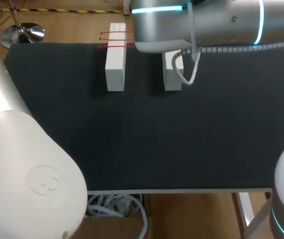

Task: Grab the tape and strap the tape.

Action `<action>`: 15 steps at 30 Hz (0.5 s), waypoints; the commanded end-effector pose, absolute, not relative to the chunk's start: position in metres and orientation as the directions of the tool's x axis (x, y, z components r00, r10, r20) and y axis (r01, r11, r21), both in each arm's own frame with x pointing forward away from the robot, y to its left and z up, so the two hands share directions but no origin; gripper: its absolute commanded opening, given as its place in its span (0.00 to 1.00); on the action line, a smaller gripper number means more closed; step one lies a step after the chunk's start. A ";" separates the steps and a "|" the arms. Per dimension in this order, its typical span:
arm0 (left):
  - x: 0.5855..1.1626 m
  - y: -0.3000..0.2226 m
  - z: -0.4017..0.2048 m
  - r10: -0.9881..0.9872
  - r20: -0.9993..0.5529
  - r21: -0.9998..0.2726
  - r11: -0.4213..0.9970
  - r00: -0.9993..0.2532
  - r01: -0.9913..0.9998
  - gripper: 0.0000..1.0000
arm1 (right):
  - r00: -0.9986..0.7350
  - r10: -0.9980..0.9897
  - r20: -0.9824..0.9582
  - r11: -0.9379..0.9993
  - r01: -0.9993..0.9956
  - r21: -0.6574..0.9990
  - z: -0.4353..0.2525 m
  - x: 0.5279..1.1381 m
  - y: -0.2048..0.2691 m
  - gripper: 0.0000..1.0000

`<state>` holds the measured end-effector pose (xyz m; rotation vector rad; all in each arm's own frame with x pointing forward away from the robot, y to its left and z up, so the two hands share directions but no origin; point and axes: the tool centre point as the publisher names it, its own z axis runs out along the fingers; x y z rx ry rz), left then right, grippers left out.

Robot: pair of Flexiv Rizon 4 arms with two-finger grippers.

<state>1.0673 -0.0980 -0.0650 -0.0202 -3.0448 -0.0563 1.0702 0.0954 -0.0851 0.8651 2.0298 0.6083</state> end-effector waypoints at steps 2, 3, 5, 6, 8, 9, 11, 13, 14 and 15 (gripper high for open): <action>1.068 -0.098 -0.064 0.011 0.098 0.040 0.999 -0.995 0.015 0.00 | -0.438 0.741 -0.509 0.655 0.304 0.691 -0.086 1.068 0.091 0.00; 1.068 -0.098 -0.064 0.011 0.098 0.040 0.999 -0.995 0.015 0.00 | -0.439 0.739 -0.511 0.656 0.300 0.692 -0.084 1.069 0.092 0.00; 1.068 -0.098 -0.064 0.011 0.098 0.040 0.999 -0.995 0.015 0.00 | -0.419 0.734 -0.534 0.663 0.273 0.697 -0.081 1.070 0.094 0.00; 1.068 -0.098 -0.064 0.011 0.098 0.040 0.999 -0.995 0.015 0.00 | -0.406 0.726 -0.555 0.674 0.261 0.691 -0.079 1.072 0.094 0.00; 1.068 -0.098 -0.064 0.011 0.098 0.040 0.999 -0.995 0.015 0.00 | -0.401 0.728 -0.556 0.674 0.272 0.687 -0.078 1.074 0.096 0.00; 1.068 -0.098 -0.064 0.011 0.098 0.040 0.999 -0.995 0.015 0.00 | -0.397 0.707 -0.586 0.700 0.269 0.662 -0.078 1.075 0.097 0.00; 1.068 -0.098 -0.064 0.011 0.098 0.040 0.999 -0.995 0.015 0.00 | -0.375 0.699 -0.608 0.711 0.280 0.645 -0.076 1.076 0.099 0.00; 1.068 -0.098 -0.064 0.011 0.098 0.040 0.999 -0.995 0.015 0.00 | -0.368 0.703 -0.608 0.710 0.317 0.629 -0.076 1.078 0.100 0.00; 1.068 -0.098 -0.064 0.011 0.098 0.040 0.999 -0.995 0.015 0.00 | -0.355 0.697 -0.623 0.717 0.317 0.621 -0.076 1.079 0.101 0.00; 1.068 -0.098 -0.064 0.011 0.098 0.040 0.999 -0.995 0.015 0.00 | -0.352 0.690 -0.632 0.724 0.322 0.610 -0.076 1.080 0.101 0.00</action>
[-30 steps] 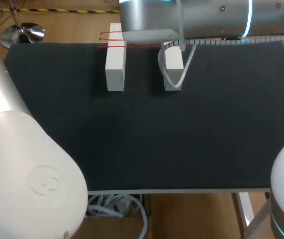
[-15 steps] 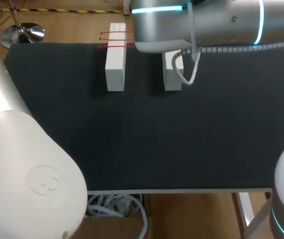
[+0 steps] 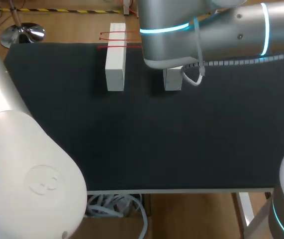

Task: Grab the tape and strap the tape.

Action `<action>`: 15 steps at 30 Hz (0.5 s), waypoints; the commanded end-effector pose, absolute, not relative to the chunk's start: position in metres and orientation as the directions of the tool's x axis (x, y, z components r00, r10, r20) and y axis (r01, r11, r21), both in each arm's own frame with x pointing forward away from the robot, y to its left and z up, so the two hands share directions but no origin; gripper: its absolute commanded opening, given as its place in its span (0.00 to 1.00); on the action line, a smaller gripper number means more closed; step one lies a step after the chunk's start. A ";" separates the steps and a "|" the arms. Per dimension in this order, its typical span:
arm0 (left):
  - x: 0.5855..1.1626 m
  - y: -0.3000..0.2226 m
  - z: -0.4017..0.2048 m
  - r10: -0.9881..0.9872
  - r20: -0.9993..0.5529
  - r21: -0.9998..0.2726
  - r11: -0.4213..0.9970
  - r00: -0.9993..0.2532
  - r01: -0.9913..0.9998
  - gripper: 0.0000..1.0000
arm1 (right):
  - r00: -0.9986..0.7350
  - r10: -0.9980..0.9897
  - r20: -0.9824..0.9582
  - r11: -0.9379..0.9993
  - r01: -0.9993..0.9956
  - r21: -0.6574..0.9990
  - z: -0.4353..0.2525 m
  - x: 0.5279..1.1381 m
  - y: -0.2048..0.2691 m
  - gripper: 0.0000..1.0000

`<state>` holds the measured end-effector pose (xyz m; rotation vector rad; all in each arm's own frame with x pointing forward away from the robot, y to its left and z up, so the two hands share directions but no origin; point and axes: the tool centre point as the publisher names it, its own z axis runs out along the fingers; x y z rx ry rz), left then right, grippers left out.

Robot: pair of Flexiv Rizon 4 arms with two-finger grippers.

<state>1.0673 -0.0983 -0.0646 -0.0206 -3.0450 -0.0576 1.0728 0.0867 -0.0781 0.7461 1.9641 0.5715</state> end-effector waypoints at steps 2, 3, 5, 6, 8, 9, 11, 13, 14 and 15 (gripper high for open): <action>1.068 -0.098 -0.064 0.011 0.098 0.040 0.999 -0.995 0.015 0.00 | -0.362 0.683 -0.634 0.730 0.336 0.595 -0.077 1.081 0.101 0.00; 1.068 -0.098 -0.064 0.011 0.098 0.040 0.999 -0.995 0.015 0.00 | -0.362 0.686 -0.632 0.728 0.342 0.594 -0.077 1.081 0.102 0.00; 1.068 -0.098 -0.064 0.011 0.098 0.040 0.999 -0.995 0.015 0.00 | -0.367 0.684 -0.631 0.730 0.348 0.589 -0.076 1.081 0.104 0.00; 1.068 -0.098 -0.064 0.011 0.098 0.040 0.999 -0.995 0.015 0.00 | -0.376 0.680 -0.629 0.733 0.348 0.584 -0.076 1.081 0.105 0.00; 1.068 -0.098 -0.064 0.011 0.098 0.040 0.999 -0.995 0.015 0.00 | -0.385 0.674 -0.630 0.738 0.344 0.580 -0.075 1.081 0.108 0.00; 1.068 -0.098 -0.064 0.011 0.098 0.040 0.999 -0.995 0.015 0.00 | -0.398 0.658 -0.639 0.753 0.326 0.572 -0.074 1.080 0.110 0.00; 1.068 -0.098 -0.064 0.011 0.098 0.040 0.999 -0.995 0.015 0.00 | -0.413 0.639 -0.649 0.768 0.306 0.562 -0.072 1.078 0.114 0.00; 1.068 -0.098 -0.064 0.011 0.098 0.040 0.999 -0.995 0.015 0.00 | -0.428 0.625 -0.653 0.780 0.294 0.553 -0.072 1.077 0.116 0.00; 1.068 -0.098 -0.064 0.011 0.098 0.040 0.999 -0.995 0.015 0.00 | -0.432 0.613 -0.662 0.789 0.283 0.545 -0.073 1.076 0.117 0.00; 1.068 -0.098 -0.064 0.011 0.098 0.040 0.999 -0.995 0.015 0.00 | -0.432 0.606 -0.668 0.794 0.277 0.541 -0.072 1.076 0.118 0.00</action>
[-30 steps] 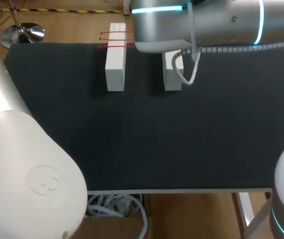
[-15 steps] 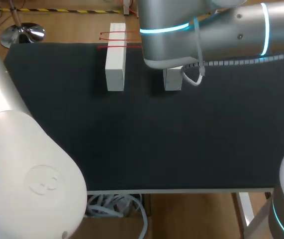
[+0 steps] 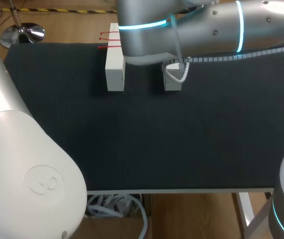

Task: Grab the tape and strap the tape.

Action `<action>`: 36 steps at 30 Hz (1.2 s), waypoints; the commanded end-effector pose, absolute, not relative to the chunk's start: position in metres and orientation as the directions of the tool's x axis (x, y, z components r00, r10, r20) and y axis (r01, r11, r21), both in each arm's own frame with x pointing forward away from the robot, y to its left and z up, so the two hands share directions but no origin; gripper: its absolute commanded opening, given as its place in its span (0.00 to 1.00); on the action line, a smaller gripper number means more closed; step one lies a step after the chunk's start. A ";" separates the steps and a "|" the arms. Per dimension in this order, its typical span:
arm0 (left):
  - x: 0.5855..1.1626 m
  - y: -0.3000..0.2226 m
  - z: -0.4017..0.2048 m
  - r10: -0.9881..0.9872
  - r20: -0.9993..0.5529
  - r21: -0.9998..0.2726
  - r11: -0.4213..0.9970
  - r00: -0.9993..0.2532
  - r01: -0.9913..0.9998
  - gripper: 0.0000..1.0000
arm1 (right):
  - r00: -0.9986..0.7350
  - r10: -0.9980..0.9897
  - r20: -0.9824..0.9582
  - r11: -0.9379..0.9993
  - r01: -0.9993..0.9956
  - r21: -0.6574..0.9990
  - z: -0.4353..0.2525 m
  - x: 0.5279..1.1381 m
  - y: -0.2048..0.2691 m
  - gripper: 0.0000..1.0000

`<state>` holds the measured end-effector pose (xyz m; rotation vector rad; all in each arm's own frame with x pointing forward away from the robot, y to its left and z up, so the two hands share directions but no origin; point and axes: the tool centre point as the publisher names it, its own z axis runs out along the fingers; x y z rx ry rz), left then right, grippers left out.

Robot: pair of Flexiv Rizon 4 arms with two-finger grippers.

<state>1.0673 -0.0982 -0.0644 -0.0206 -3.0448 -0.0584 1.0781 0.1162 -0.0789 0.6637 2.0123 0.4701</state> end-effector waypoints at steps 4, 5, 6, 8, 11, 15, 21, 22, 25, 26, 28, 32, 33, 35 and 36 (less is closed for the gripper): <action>1.068 -0.098 -0.064 0.011 0.098 0.040 0.999 -0.995 0.015 0.00 | -0.434 0.564 -0.702 0.823 0.235 0.516 -0.072 1.075 0.121 0.00; 1.068 -0.098 -0.064 0.011 0.098 0.040 0.999 -0.995 0.015 0.00 | -0.425 0.525 -0.737 0.849 0.202 0.488 -0.070 1.075 0.122 0.00; 1.068 -0.098 -0.064 0.011 0.098 0.040 0.999 -0.995 0.015 0.00 | -0.406 0.507 -0.760 0.860 0.185 0.475 -0.069 1.075 0.123 0.00; 1.068 -0.098 -0.064 0.011 0.098 0.040 0.999 -0.995 0.015 0.00 | -0.377 0.444 -0.813 0.895 0.141 0.424 -0.068 1.075 0.124 0.00; 1.068 -0.098 -0.064 0.011 0.098 0.040 0.999 -0.995 0.015 0.00 | -0.370 0.415 -0.831 0.909 0.122 0.399 -0.070 1.074 0.125 0.00; 1.068 -0.098 -0.064 0.011 0.098 0.040 0.999 -0.995 0.015 0.00 | -0.387 0.413 -0.824 0.909 0.119 0.399 -0.072 1.072 0.125 0.00; 1.068 -0.098 -0.064 0.011 0.098 0.040 0.999 -0.995 0.015 0.00 | -0.382 0.471 -0.795 0.877 0.105 0.469 -0.072 1.072 0.124 0.00; 1.068 -0.098 -0.064 0.011 0.098 0.040 0.999 -0.995 0.015 0.00 | -0.382 0.471 -0.795 0.877 0.105 0.469 -0.072 1.072 0.124 0.00; 1.068 -0.098 -0.064 0.011 0.098 0.040 0.999 -0.995 0.015 0.00 | -0.382 0.471 -0.795 0.877 0.105 0.469 -0.072 1.072 0.124 0.00; 1.068 -0.098 -0.064 0.011 0.098 0.040 0.999 -0.995 0.015 0.00 | -0.382 0.471 -0.795 0.877 0.105 0.469 -0.072 1.072 0.124 0.00; 1.068 -0.098 -0.064 0.011 0.098 0.040 0.999 -0.995 0.015 0.00 | -0.382 0.471 -0.795 0.877 0.105 0.469 -0.072 1.072 0.124 0.00; 1.068 -0.098 -0.064 0.011 0.098 0.040 0.999 -0.995 0.015 0.00 | -0.382 0.471 -0.795 0.877 0.105 0.469 -0.072 1.072 0.124 0.00; 1.068 -0.098 -0.064 0.011 0.098 0.040 0.999 -0.995 0.015 0.00 | -0.382 0.471 -0.795 0.877 0.105 0.469 -0.072 1.072 0.124 0.00; 1.068 -0.098 -0.064 0.011 0.098 0.040 0.999 -0.995 0.015 0.00 | -0.382 0.471 -0.795 0.877 0.105 0.469 -0.072 1.072 0.124 0.00; 1.068 -0.098 -0.064 0.011 0.098 0.040 0.999 -0.995 0.015 0.00 | -0.382 0.471 -0.795 0.877 0.105 0.469 -0.072 1.072 0.124 0.00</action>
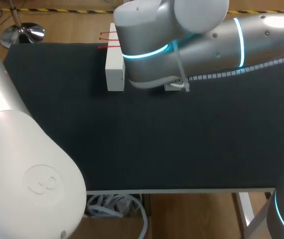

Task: Grab the tape and strap the tape.

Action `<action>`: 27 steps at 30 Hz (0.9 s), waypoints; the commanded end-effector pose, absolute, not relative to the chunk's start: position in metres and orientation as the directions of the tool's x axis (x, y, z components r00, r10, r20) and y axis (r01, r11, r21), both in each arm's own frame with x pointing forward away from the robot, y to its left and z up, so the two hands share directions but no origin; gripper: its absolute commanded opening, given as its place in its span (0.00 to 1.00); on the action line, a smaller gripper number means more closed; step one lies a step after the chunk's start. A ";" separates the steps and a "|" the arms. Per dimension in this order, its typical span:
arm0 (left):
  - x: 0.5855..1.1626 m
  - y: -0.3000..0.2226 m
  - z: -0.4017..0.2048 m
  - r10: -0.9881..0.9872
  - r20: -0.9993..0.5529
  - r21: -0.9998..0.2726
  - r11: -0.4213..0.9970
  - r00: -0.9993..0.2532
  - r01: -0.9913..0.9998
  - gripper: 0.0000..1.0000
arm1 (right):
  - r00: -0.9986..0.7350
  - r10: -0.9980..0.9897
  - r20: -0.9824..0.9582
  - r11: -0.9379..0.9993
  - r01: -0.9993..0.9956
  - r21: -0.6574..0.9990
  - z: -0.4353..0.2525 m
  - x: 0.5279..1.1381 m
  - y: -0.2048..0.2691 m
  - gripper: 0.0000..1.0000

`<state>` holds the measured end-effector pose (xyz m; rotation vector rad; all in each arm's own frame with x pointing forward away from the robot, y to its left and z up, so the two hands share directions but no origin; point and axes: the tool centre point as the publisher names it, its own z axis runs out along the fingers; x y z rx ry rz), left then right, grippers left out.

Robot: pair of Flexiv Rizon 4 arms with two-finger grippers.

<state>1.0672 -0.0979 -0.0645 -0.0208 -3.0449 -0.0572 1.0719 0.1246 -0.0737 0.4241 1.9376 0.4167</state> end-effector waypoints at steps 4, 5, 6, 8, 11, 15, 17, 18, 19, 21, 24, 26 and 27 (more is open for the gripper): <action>1.068 -0.098 -0.064 0.011 0.098 0.040 0.999 -0.995 0.015 0.00 | -0.323 0.413 -0.851 0.910 0.117 0.397 -0.069 1.071 0.131 0.00; 1.068 -0.098 -0.064 0.011 0.098 0.040 0.999 -0.995 0.015 0.00 | -0.310 0.413 -0.856 0.911 0.133 0.392 -0.069 1.071 0.132 0.00; 1.068 -0.098 -0.064 0.011 0.098 0.040 0.999 -0.995 0.015 0.00 | -0.300 0.405 -0.864 0.914 0.151 0.376 -0.068 1.071 0.133 0.00; 1.068 -0.098 -0.064 0.011 0.098 0.040 0.999 -0.995 0.015 0.00 | -0.275 0.391 -0.878 0.919 0.169 0.356 -0.068 1.073 0.134 0.00; 1.068 -0.098 -0.064 0.011 0.098 0.040 0.999 -0.995 0.015 0.00 | -0.265 0.374 -0.889 0.922 0.204 0.328 -0.069 1.075 0.135 0.00; 1.068 -0.098 -0.064 0.011 0.098 0.040 0.999 -0.995 0.015 0.00 | -0.219 0.396 -0.892 0.903 0.269 0.334 -0.069 1.079 0.133 0.00; 1.068 -0.098 -0.064 0.011 0.098 0.040 0.999 -0.995 0.015 0.00 | -0.201 0.421 -0.885 0.889 0.284 0.358 -0.067 1.081 0.133 0.00; 1.068 -0.098 -0.064 0.011 0.098 0.040 0.999 -0.995 0.015 0.00 | -0.190 0.415 -0.890 0.891 0.282 0.356 -0.065 1.082 0.135 0.00; 1.068 -0.098 -0.064 0.011 0.098 0.040 0.999 -0.995 0.015 0.00 | -0.191 0.415 -0.890 0.891 0.281 0.355 -0.065 1.082 0.136 0.00; 1.068 -0.098 -0.064 0.011 0.098 0.040 0.999 -0.995 0.015 0.00 | -0.198 0.412 -0.890 0.895 0.270 0.354 -0.064 1.081 0.142 0.00; 1.068 -0.098 -0.064 0.011 0.098 0.040 0.999 -0.995 0.015 0.00 | -0.214 0.393 -0.894 0.906 0.254 0.338 -0.065 1.078 0.149 0.00; 1.068 -0.098 -0.064 0.011 0.098 0.040 0.999 -0.995 0.015 0.00 | -0.216 0.390 -0.895 0.907 0.255 0.334 -0.066 1.077 0.152 0.00; 1.068 -0.098 -0.064 0.011 0.098 0.040 0.999 -0.995 0.015 0.00 | -0.220 0.388 -0.895 0.910 0.247 0.334 -0.065 1.076 0.155 0.00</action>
